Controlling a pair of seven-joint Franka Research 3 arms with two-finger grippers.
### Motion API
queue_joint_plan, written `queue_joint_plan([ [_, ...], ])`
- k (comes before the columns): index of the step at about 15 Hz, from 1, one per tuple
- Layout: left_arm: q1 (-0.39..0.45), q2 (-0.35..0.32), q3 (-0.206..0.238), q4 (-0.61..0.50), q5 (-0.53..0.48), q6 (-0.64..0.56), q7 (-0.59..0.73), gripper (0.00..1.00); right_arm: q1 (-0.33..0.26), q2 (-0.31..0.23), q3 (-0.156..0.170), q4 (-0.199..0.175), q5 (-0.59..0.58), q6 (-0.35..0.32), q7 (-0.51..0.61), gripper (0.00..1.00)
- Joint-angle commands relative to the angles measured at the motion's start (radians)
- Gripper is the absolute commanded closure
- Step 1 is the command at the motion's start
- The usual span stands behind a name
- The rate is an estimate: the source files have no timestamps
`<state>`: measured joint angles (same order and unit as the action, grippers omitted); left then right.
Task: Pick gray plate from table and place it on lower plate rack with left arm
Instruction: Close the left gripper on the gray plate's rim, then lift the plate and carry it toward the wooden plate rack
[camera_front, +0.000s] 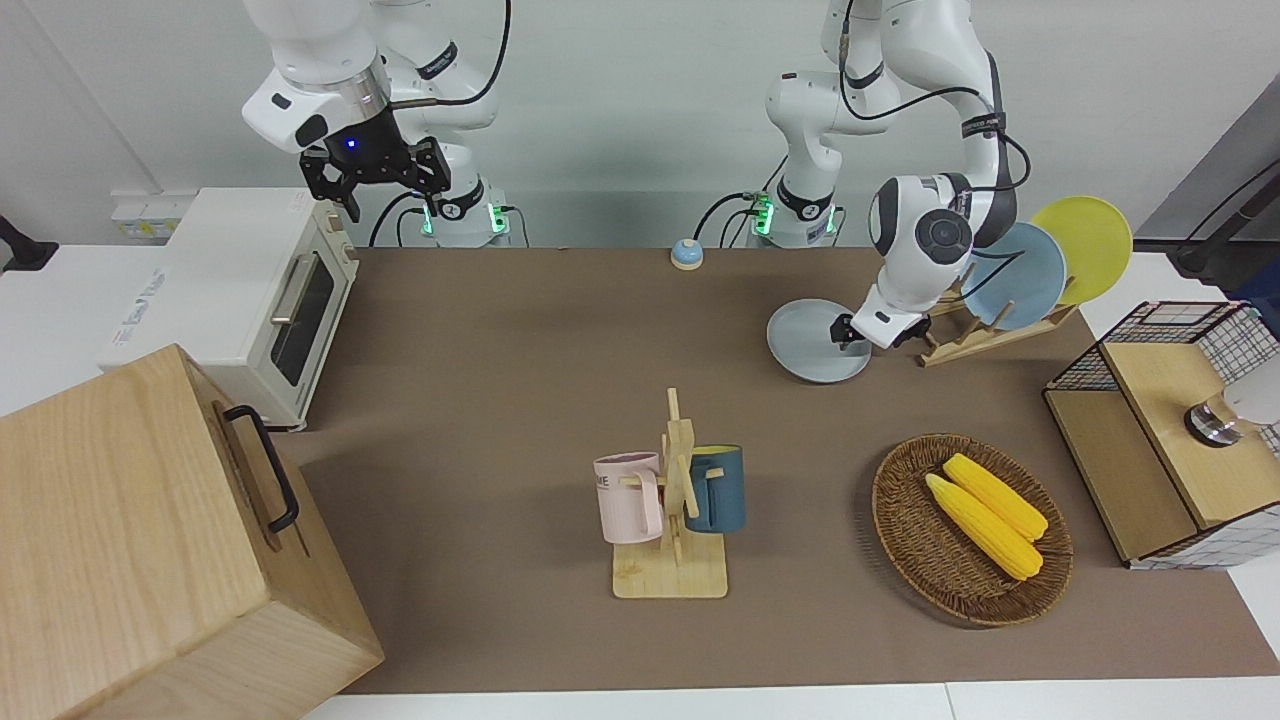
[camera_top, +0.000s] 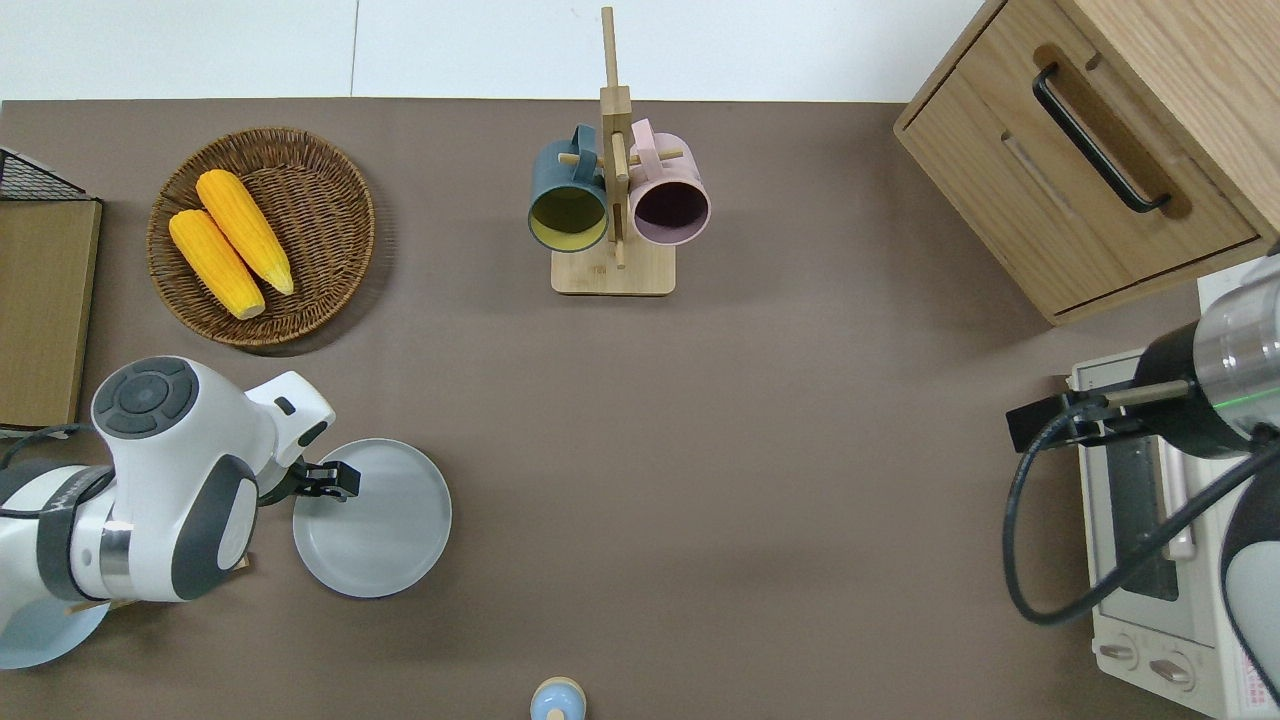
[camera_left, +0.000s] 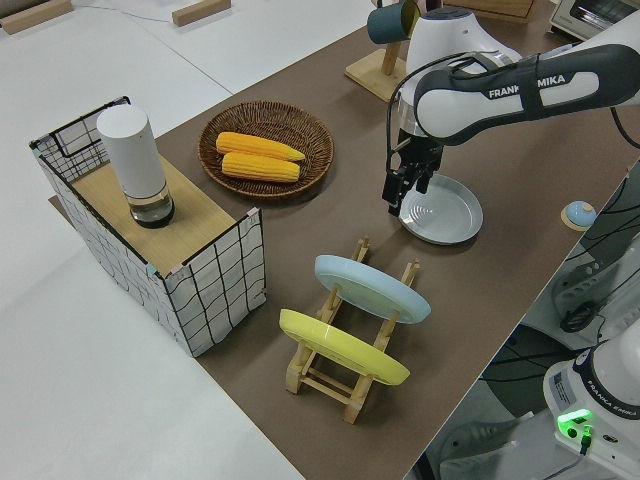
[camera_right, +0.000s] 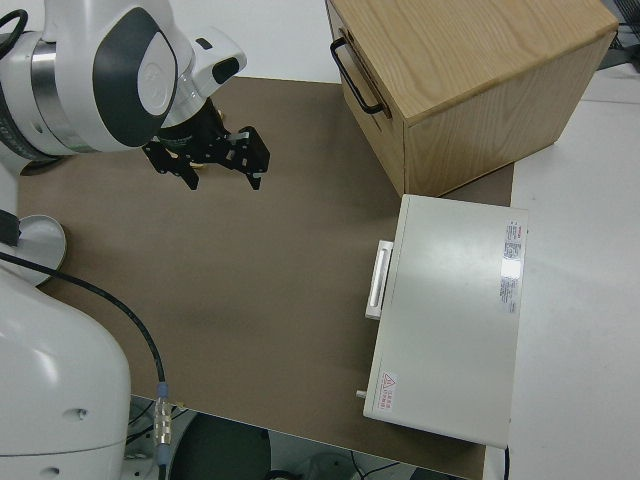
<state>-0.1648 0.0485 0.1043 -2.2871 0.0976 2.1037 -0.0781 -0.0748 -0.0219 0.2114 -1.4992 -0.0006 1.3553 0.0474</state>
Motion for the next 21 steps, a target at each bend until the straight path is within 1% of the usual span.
queue_joint_plan([
  [1,0.004,0.027,0.002,-0.009,0.011,0.022,-0.009,0.01,-0.026,-0.004,0.020,0.007,0.004,-0.015,0.008,0.013],
  [3,0.002,0.036,0.002,-0.009,0.010,0.028,-0.011,0.05,-0.026,-0.004,0.020,0.007,0.004,-0.015,0.006,0.011],
  [4,0.002,0.036,0.002,-0.008,0.010,0.029,-0.012,0.14,-0.026,-0.004,0.020,0.007,0.004,-0.015,0.008,0.011],
  [6,0.004,0.037,0.002,-0.009,0.008,0.029,-0.012,0.38,-0.026,-0.004,0.020,0.007,0.004,-0.015,0.006,0.011],
  [7,0.005,0.039,0.002,-0.008,0.007,0.029,-0.014,0.48,-0.026,-0.004,0.020,0.007,0.004,-0.015,0.008,0.011],
  [9,0.005,0.039,0.002,-0.008,0.007,0.029,-0.014,0.74,-0.026,-0.004,0.020,0.007,0.004,-0.015,0.008,0.013],
  [10,0.005,0.036,0.009,-0.008,0.007,0.027,-0.014,0.86,-0.026,-0.004,0.020,0.007,0.004,-0.015,0.008,0.011],
  [12,0.004,0.034,0.017,0.000,0.007,0.019,-0.012,0.99,-0.026,-0.004,0.020,0.007,0.004,-0.015,0.008,0.011],
  [15,0.004,0.025,0.018,0.027,0.007,-0.002,-0.006,1.00,-0.026,-0.004,0.020,0.007,0.004,-0.015,0.006,0.013],
  [16,0.002,0.019,0.025,0.046,0.007,-0.031,-0.003,1.00,-0.026,-0.004,0.020,0.007,0.004,-0.015,0.008,0.013],
  [19,0.001,0.005,0.031,0.191,0.005,-0.210,0.003,1.00,-0.026,-0.004,0.020,0.007,0.004,-0.015,0.006,0.011],
  [21,0.001,-0.007,0.032,0.270,0.005,-0.302,-0.006,1.00,-0.026,-0.004,0.020,0.007,0.004,-0.015,0.006,0.011],
])
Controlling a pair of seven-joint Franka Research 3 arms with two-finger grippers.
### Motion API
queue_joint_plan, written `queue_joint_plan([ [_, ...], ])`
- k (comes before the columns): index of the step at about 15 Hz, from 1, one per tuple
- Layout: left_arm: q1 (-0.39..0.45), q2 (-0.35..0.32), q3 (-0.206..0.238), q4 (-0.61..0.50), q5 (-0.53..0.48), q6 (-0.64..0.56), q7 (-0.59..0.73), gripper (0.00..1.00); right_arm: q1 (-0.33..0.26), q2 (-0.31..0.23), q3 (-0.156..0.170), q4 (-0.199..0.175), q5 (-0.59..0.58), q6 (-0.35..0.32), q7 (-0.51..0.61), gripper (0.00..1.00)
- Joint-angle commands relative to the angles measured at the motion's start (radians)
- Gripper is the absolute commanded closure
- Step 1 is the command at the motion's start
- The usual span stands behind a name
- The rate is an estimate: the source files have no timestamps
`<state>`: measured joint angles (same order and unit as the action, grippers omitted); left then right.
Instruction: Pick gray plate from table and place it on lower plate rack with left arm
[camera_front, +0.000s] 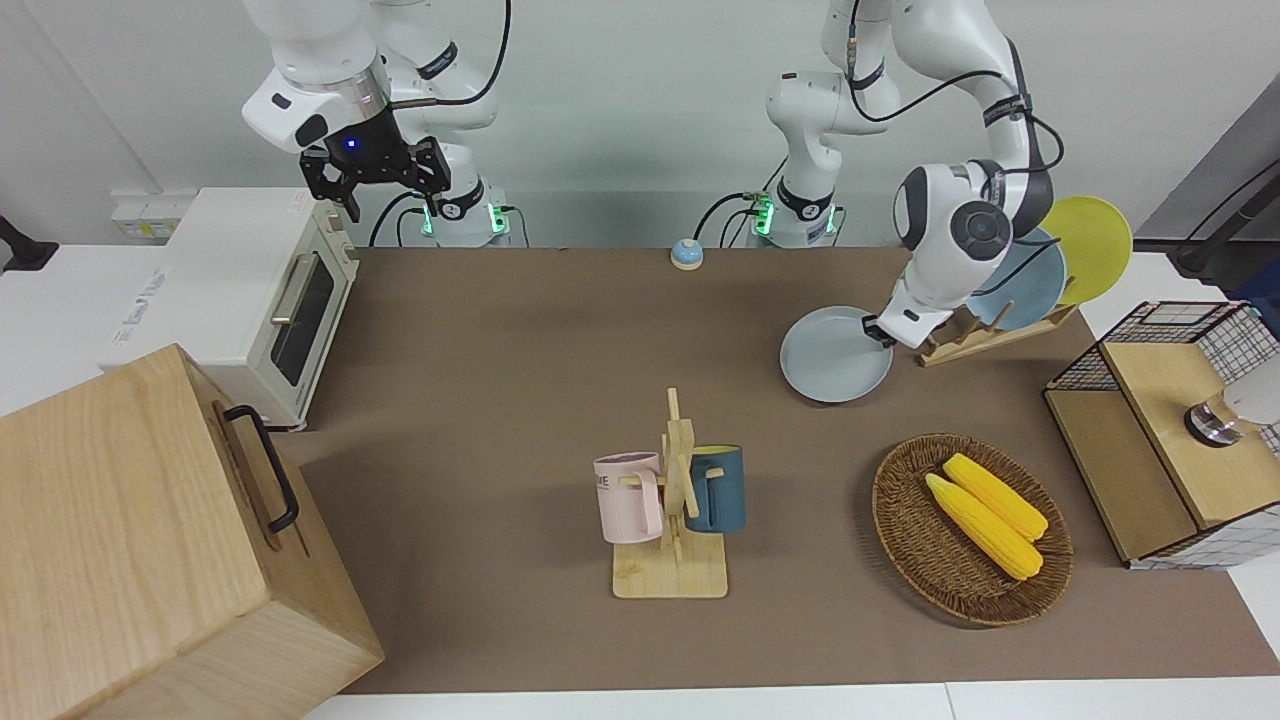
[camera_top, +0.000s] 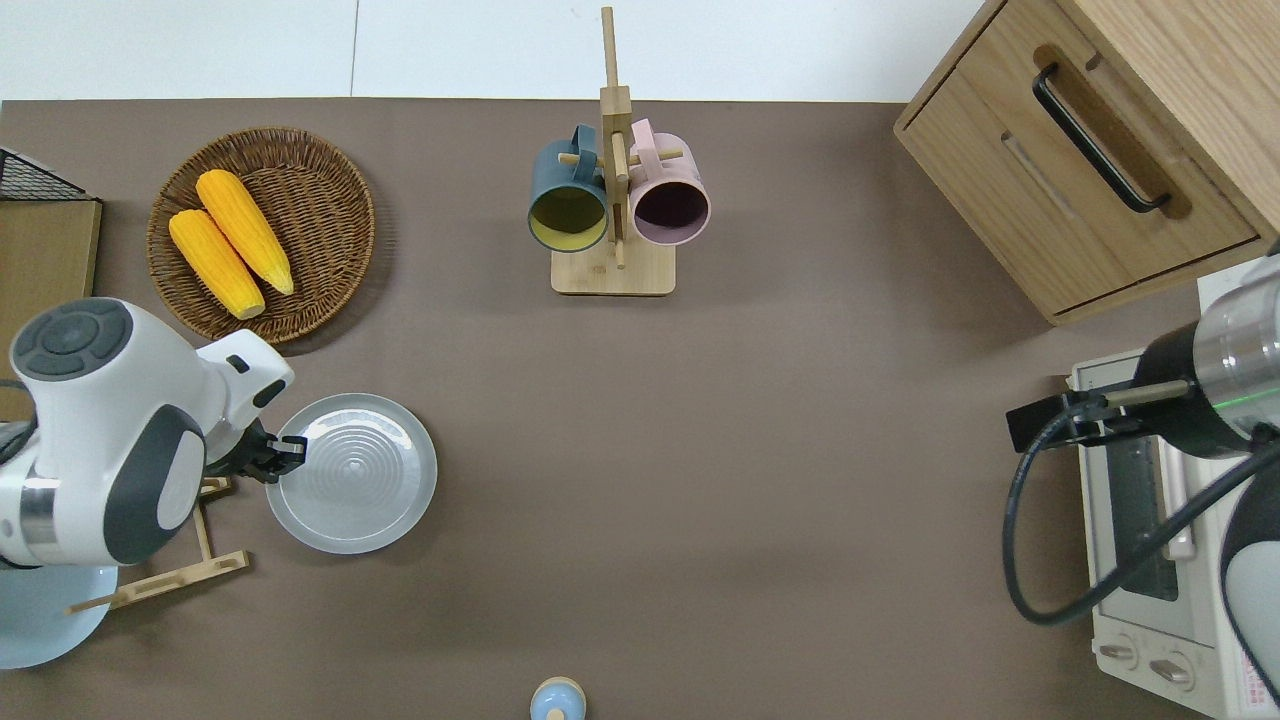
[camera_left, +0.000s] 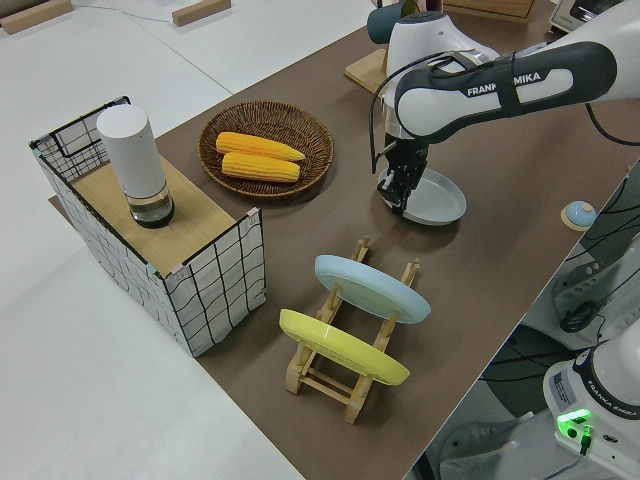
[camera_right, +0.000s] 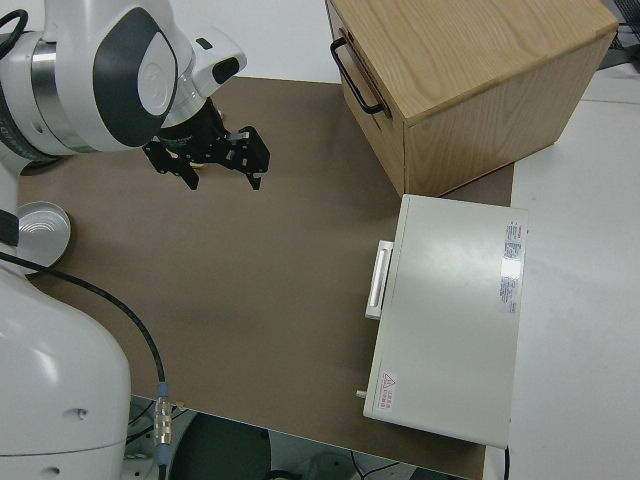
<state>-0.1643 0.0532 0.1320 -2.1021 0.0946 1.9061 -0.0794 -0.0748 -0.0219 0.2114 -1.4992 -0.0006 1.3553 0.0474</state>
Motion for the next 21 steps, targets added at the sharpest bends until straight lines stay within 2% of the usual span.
queue_joint_plan([
  [1,-0.003,-0.019,0.004,0.115,0.013,-0.146,-0.011,1.00,-0.025,-0.004,0.020,0.007,0.004,-0.015,0.008,0.013],
  [3,-0.004,-0.035,0.008,0.171,0.042,-0.229,-0.048,1.00,-0.026,-0.004,0.020,0.007,0.004,-0.015,0.008,0.011],
  [4,-0.006,-0.044,0.008,0.191,0.122,-0.264,-0.083,1.00,-0.026,-0.004,0.020,0.007,0.004,-0.015,0.008,0.011],
  [8,-0.012,-0.064,0.001,0.205,0.266,-0.354,-0.161,1.00,-0.026,-0.004,0.020,0.007,0.002,-0.015,0.006,0.011],
  [12,-0.040,-0.066,-0.017,0.205,0.479,-0.450,-0.272,1.00,-0.026,-0.004,0.020,0.007,0.004,-0.015,0.008,0.011],
  [16,-0.040,-0.047,-0.026,0.195,0.605,-0.513,-0.356,1.00,-0.026,-0.004,0.020,0.007,0.004,-0.015,0.008,0.011],
  [21,-0.040,0.000,-0.029,0.166,0.689,-0.582,-0.411,1.00,-0.026,-0.004,0.020,0.007,0.004,-0.015,0.006,0.013],
])
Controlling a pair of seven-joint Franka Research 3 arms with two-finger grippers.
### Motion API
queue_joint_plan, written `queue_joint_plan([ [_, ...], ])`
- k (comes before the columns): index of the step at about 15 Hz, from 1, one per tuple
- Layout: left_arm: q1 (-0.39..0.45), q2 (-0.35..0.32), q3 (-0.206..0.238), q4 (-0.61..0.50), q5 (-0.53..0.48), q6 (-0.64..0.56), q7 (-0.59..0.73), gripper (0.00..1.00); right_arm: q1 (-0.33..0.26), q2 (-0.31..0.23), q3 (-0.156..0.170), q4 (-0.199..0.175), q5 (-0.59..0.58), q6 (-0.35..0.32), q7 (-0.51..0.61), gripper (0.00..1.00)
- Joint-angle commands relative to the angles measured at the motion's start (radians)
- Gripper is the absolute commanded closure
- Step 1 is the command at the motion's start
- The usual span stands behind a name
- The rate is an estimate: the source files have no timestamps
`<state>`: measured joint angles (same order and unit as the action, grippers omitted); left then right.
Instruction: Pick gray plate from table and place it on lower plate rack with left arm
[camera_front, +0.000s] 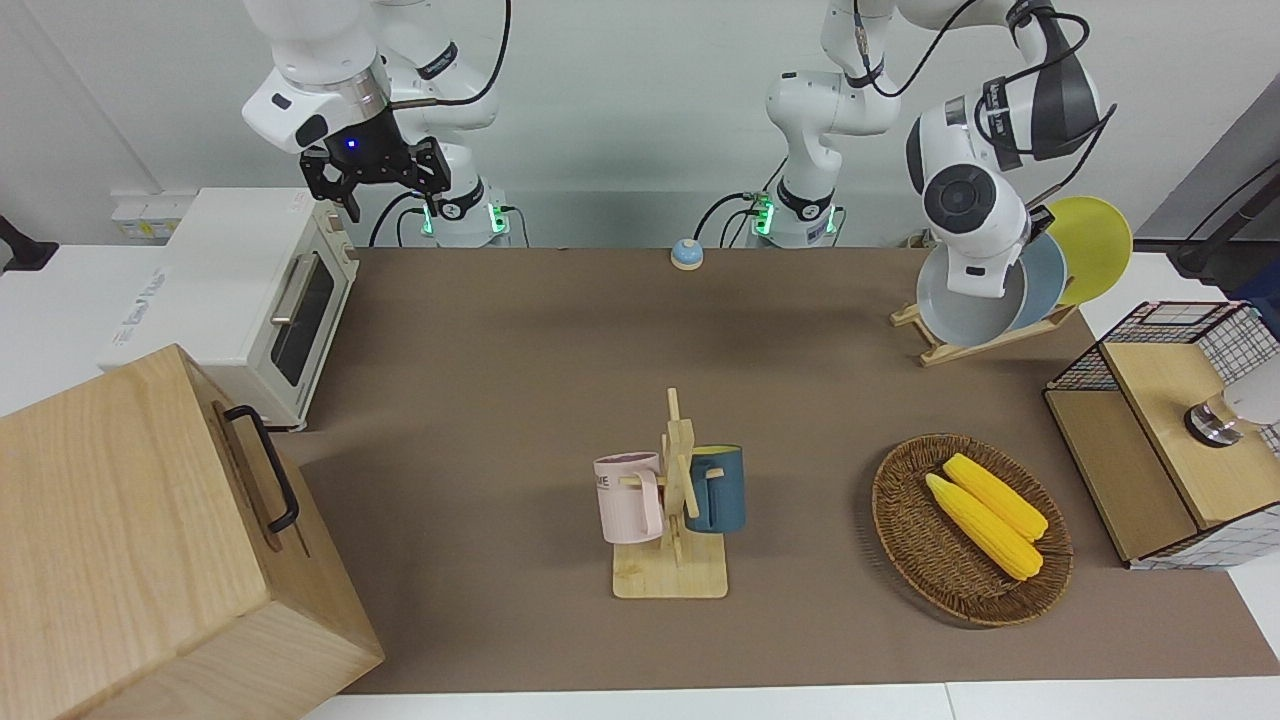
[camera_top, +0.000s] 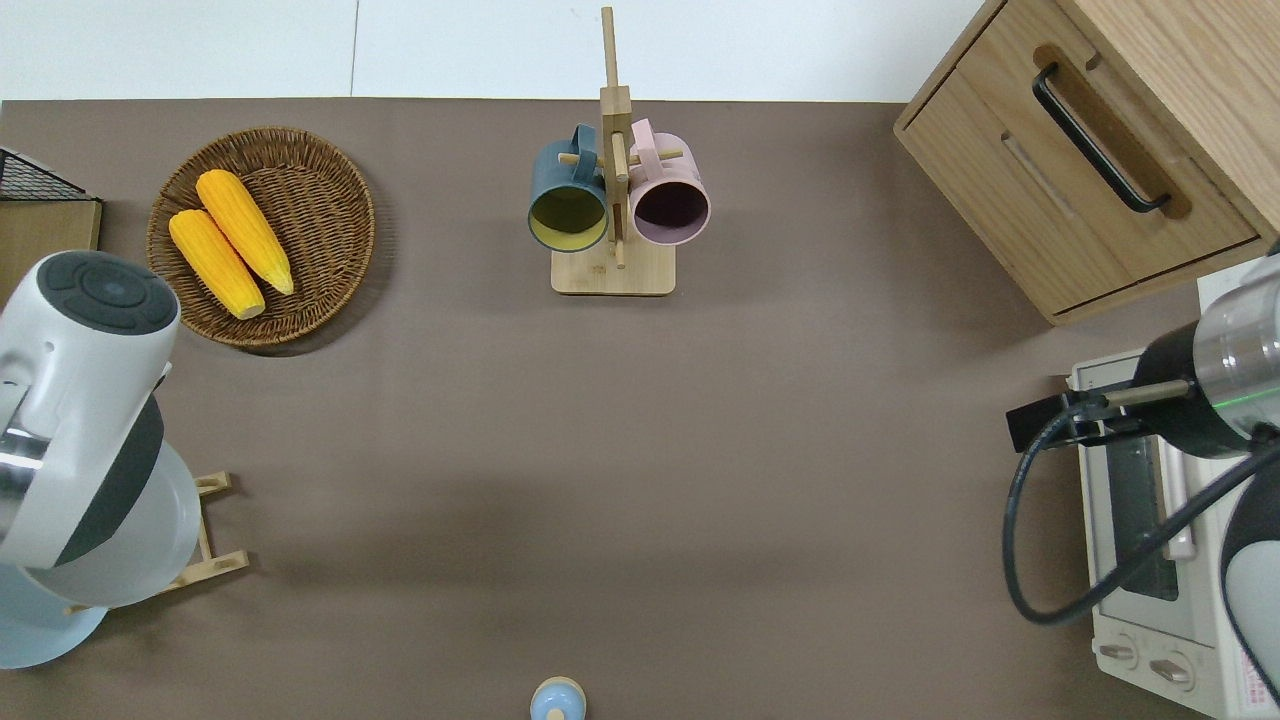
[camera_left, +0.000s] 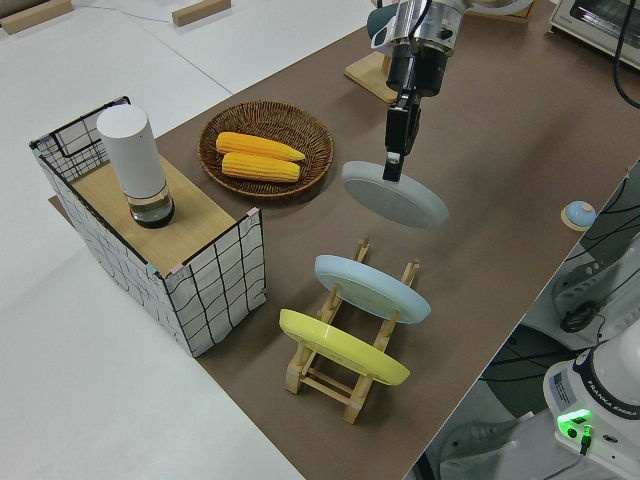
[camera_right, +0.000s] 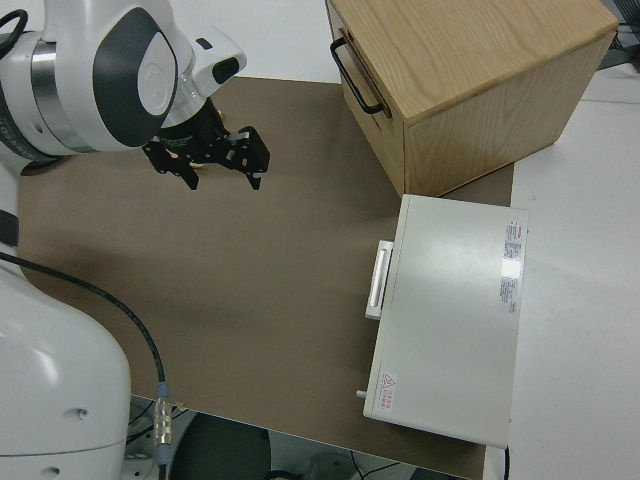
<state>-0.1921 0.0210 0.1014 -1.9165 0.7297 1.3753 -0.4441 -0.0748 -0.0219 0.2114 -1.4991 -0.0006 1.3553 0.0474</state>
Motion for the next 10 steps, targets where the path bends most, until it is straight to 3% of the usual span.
queue_joint_plan([
  [1,-0.012,0.042,0.001,-0.022,0.059,-0.054,-0.054,1.00,-0.026,-0.004,0.020,0.007,0.004,-0.015,0.008,0.011],
  [7,-0.018,0.091,-0.017,-0.022,0.057,-0.084,-0.163,0.98,-0.026,-0.004,0.020,0.007,0.004,-0.015,0.006,0.013],
  [8,-0.020,0.103,-0.019,-0.022,0.054,-0.084,-0.169,0.92,-0.025,-0.004,0.020,0.007,0.004,-0.015,0.008,0.013],
  [10,-0.027,0.117,-0.034,-0.026,0.042,-0.081,-0.185,0.54,-0.026,-0.004,0.020,0.007,0.004,-0.015,0.008,0.011],
])
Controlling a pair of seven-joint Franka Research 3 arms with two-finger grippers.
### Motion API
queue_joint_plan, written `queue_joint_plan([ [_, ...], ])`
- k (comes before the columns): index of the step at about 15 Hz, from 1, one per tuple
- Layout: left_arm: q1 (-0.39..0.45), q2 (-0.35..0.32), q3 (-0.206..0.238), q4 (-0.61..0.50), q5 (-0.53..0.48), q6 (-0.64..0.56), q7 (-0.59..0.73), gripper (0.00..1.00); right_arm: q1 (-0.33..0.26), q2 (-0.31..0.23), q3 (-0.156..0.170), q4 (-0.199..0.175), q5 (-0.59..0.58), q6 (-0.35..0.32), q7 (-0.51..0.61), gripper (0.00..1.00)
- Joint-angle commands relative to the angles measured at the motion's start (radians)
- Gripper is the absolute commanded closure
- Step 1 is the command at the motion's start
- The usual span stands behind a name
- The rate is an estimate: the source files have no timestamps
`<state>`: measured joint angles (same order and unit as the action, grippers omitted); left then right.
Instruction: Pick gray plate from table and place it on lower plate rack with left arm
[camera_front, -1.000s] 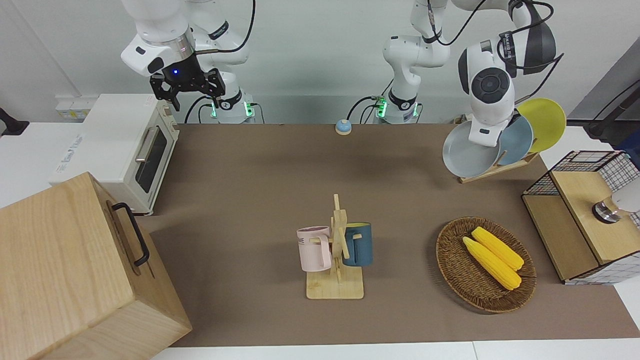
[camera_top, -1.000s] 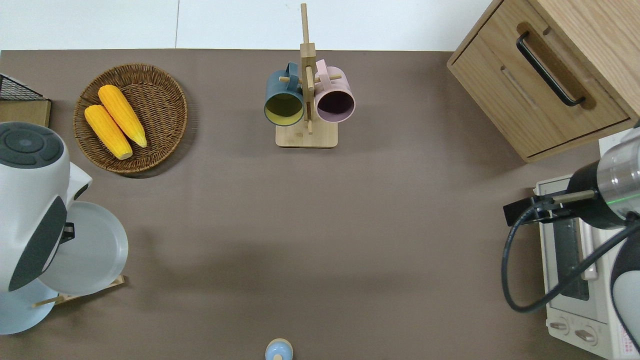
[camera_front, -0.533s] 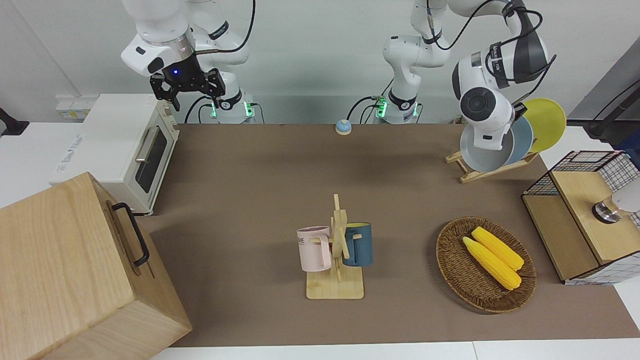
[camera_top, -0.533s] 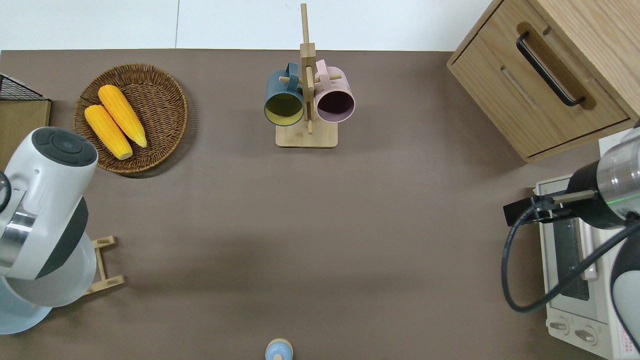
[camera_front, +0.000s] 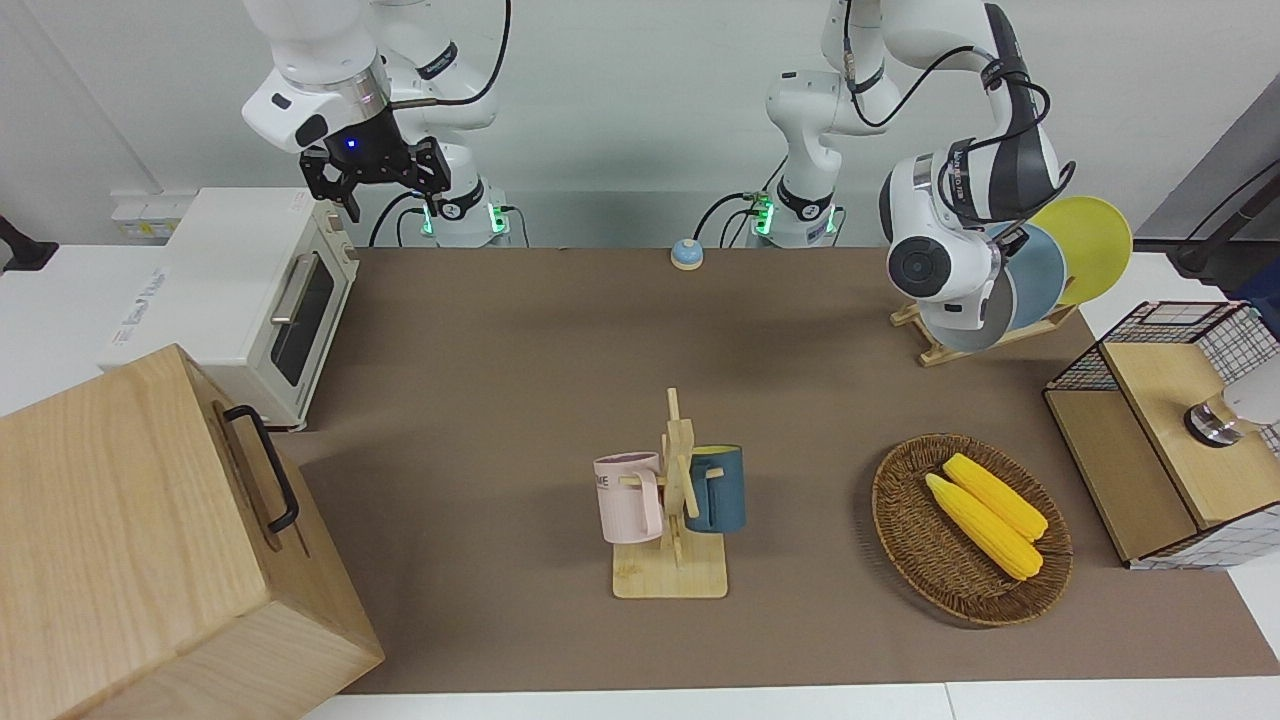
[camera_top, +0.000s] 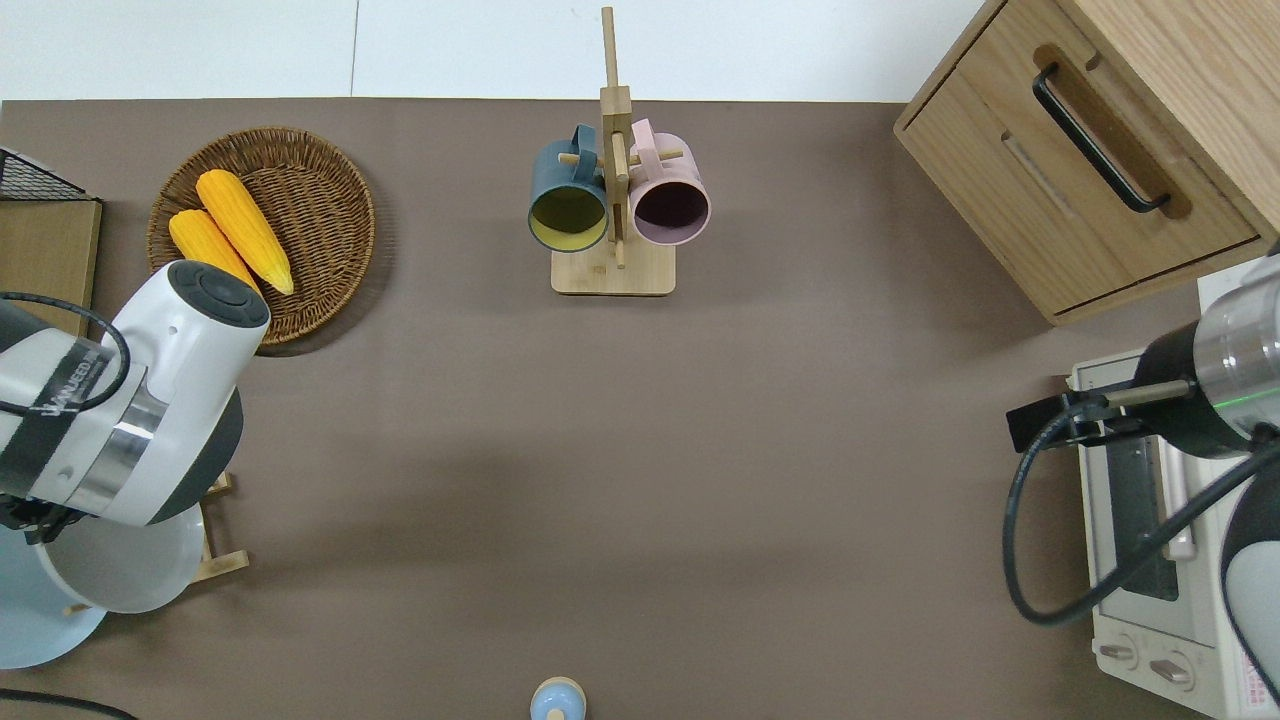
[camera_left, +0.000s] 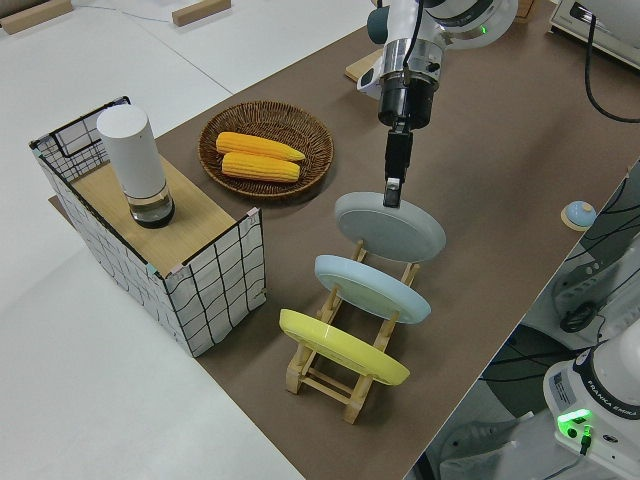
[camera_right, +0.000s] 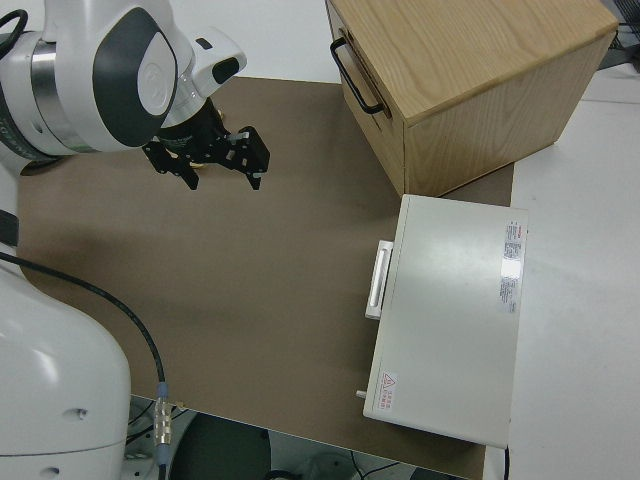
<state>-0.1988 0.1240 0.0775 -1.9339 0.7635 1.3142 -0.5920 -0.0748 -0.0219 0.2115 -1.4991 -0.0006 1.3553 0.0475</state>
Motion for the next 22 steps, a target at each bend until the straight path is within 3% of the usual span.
queue_joint_plan([
  [1,-0.021,0.017,-0.015,-0.007,0.008,-0.020,-0.037,0.51,-0.026,-0.004,0.020,0.007,0.004,-0.015,0.006,0.011],
  [3,-0.021,0.014,-0.015,0.001,-0.018,-0.012,-0.019,0.29,-0.026,-0.004,0.020,0.007,0.004,-0.015,0.008,0.011],
  [4,-0.021,0.011,-0.015,0.007,-0.042,-0.004,-0.017,0.01,-0.026,-0.004,0.020,0.007,0.004,-0.015,0.006,0.013],
  [9,-0.014,-0.010,-0.074,0.078,-0.209,0.081,-0.052,0.01,-0.026,-0.004,0.020,0.007,0.004,-0.015,0.006,0.011],
  [12,-0.013,-0.052,-0.100,0.156,-0.321,0.137,0.047,0.01,-0.026,-0.004,0.020,0.007,0.004,-0.015,0.008,0.011],
  [17,0.053,-0.138,-0.079,0.299,-0.626,0.140,0.384,0.01,-0.025,-0.004,0.020,0.007,0.004,-0.015,0.008,0.013],
  [22,0.045,-0.195,-0.056,0.351,-0.776,0.163,0.452,0.01,-0.026,-0.004,0.020,0.007,0.004,-0.015,0.008,0.013],
])
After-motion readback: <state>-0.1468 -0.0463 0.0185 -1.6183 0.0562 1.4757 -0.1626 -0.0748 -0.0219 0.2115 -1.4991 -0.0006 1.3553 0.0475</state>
